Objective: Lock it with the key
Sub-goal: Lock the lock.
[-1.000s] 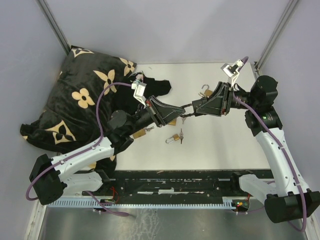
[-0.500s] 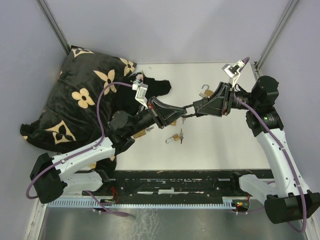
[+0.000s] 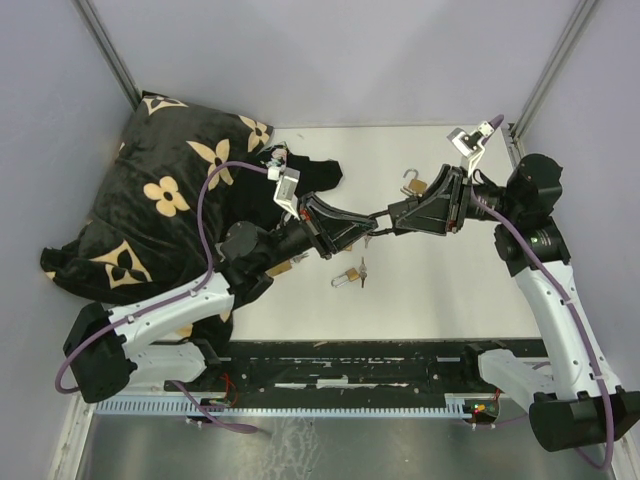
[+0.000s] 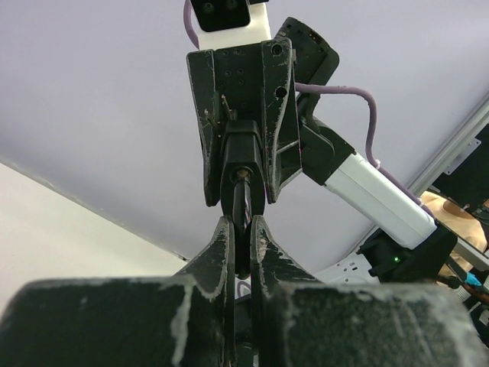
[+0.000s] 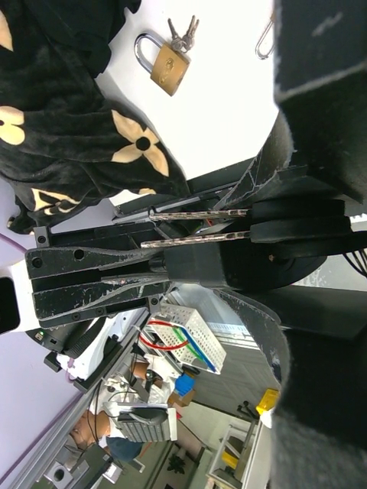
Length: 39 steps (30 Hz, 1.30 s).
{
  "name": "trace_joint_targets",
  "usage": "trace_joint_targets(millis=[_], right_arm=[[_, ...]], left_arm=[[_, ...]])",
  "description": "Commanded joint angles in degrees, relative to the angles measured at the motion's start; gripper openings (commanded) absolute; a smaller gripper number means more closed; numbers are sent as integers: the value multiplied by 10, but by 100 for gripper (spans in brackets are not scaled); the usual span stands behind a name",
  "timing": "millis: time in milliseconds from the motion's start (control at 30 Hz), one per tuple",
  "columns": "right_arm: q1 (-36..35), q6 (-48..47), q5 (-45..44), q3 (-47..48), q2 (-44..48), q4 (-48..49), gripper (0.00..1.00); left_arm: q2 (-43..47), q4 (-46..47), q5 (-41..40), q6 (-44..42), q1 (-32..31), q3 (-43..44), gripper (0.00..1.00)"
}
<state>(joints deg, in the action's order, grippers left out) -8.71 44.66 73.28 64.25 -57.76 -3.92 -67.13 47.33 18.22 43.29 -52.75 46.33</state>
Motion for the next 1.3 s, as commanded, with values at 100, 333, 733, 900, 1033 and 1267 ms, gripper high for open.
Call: trace_joint_targets(millis=[100,333,733,900,1033,1267], right_arm=[[-21,89,-29,-3,7,108,2],[-34,45,-24,-8,7,81,2],[-77,-77,-53,-13,10,-72,2],[-74,-43,-35,-21,13,-36,2],[-74,-20,-32,-25,8,-8,2],[-75,-34,-27,-14,6,-29,2]], left_arm=[[-28,32,65,18,-19,52,3],[-35,1,63,17,-18,80,3],[-130,-2,87,-12,-60,184,3],[-127,47,105,10,-62,169,3],[-144,60,144,32,-73,174,3],[-186,86,169,57,-113,173,3]])
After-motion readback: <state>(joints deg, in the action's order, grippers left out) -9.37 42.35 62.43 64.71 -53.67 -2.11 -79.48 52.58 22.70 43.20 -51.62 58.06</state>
